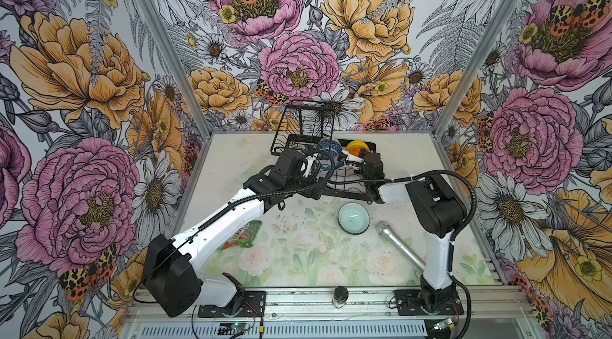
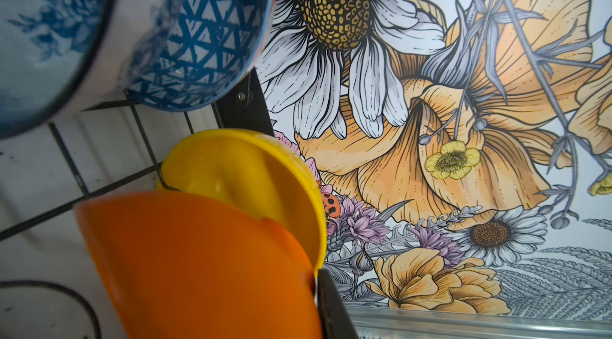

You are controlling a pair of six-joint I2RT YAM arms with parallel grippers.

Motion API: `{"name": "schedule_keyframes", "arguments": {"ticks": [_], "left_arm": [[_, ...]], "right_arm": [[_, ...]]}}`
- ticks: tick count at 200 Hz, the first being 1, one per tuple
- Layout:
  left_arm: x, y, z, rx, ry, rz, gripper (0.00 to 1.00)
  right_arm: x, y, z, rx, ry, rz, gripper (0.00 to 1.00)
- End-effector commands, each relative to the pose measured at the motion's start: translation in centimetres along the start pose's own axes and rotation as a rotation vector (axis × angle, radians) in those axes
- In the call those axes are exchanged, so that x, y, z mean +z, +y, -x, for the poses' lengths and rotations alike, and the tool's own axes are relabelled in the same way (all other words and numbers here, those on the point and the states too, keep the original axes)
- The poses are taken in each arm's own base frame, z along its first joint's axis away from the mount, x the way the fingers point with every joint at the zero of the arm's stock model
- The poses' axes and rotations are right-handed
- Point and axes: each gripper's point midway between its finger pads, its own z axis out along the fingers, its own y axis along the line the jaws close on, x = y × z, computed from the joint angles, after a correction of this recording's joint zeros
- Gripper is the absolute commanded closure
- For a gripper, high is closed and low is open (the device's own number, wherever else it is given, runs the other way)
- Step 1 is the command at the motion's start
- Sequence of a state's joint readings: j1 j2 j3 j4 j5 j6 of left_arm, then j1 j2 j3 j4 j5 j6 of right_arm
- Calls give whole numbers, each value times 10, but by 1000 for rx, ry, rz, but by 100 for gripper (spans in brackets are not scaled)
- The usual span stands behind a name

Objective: Load the bowls into the dish rack
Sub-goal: 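Lower the orange bowl upright against the yellow bowl and open the right gripper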

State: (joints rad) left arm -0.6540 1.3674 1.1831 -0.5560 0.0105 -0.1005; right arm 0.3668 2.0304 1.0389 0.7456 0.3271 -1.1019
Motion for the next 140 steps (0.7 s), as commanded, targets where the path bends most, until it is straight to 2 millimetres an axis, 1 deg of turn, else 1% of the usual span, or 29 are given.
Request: {"name": "schedule_keyframes", "arguments": {"ticks": [1, 18, 75, 93, 140], "left_arm": [[-7, 1, 1, 3, -16, -11, 1], [-7, 2, 0, 1, -15, -10, 1], [-10, 3, -1, -5, -20, -6, 1], [-10, 3, -1, -4, -20, -7, 1], [-11, 3, -2, -7, -19, -8, 1]], "right_arm": [[6, -7, 6, 4, -21, -31, 100], [7, -2, 5, -6, -15, -16, 100], [7, 3, 5, -12, -12, -1, 100], [7, 4, 4, -11, -10, 7, 95], [7, 9, 4, -6, -7, 32, 95]]}}
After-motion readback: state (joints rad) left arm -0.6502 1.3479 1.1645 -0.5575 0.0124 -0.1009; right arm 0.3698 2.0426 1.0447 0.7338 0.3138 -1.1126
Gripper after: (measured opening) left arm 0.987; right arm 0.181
